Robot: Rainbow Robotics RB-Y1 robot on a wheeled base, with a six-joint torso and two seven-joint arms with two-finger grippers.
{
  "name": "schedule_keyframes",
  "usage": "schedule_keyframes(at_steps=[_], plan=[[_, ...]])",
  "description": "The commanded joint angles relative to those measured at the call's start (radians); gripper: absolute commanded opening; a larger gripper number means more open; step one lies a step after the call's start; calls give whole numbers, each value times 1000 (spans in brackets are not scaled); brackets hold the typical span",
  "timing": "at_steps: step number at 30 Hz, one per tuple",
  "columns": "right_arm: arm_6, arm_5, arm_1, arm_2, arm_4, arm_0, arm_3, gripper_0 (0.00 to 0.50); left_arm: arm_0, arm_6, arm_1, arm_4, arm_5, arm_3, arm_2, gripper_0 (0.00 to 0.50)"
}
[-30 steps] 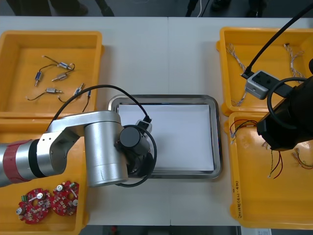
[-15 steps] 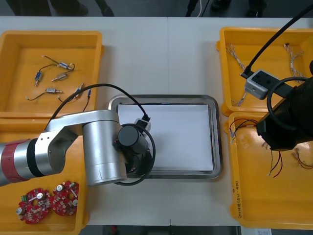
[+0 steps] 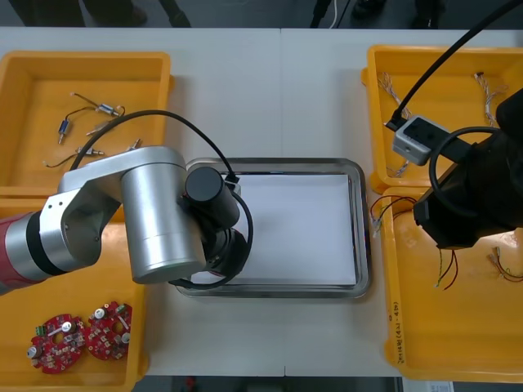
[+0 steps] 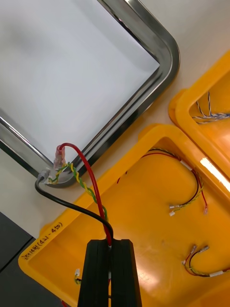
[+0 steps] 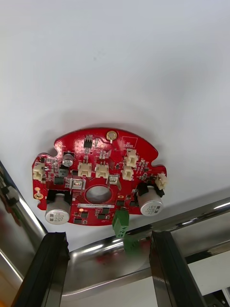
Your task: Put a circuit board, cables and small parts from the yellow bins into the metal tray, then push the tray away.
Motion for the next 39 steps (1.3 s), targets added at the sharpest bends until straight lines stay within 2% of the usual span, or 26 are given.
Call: schedule_keyframes(at_steps=[1, 9, 16, 18, 23, 29, 32, 37, 39], plan=[[20, -20, -2, 100, 32, -97, -15, 0, 17, 20, 20, 39, 50, -37, 102, 500], [41, -20, 111, 229, 71, -195, 51, 0, 17, -37, 28, 153, 205, -37, 352, 500], [79, -26, 216, 330, 105, -258, 137, 0, 18, -138, 37, 185, 354, -34, 528, 500], [99, -34, 237, 349, 118, -267, 158, 0, 18, -169, 39, 185, 361, -31, 574, 500], [283, -40, 282, 367, 146, -280, 232, 0, 32, -256, 50, 199, 361, 12, 712, 500], [455, -40, 295, 373, 157, -283, 282, 0, 78, -390, 68, 183, 361, 90, 855, 500], [526, -39, 303, 392, 189, -283, 295, 0, 96, -463, 83, 160, 361, 130, 901, 500], [578, -39, 329, 461, 296, -280, 302, 0, 102, -563, 117, 97, 361, 196, 922, 500], [578, -40, 348, 476, 318, -278, 314, 0, 102, -597, 123, 67, 361, 215, 927, 500]])
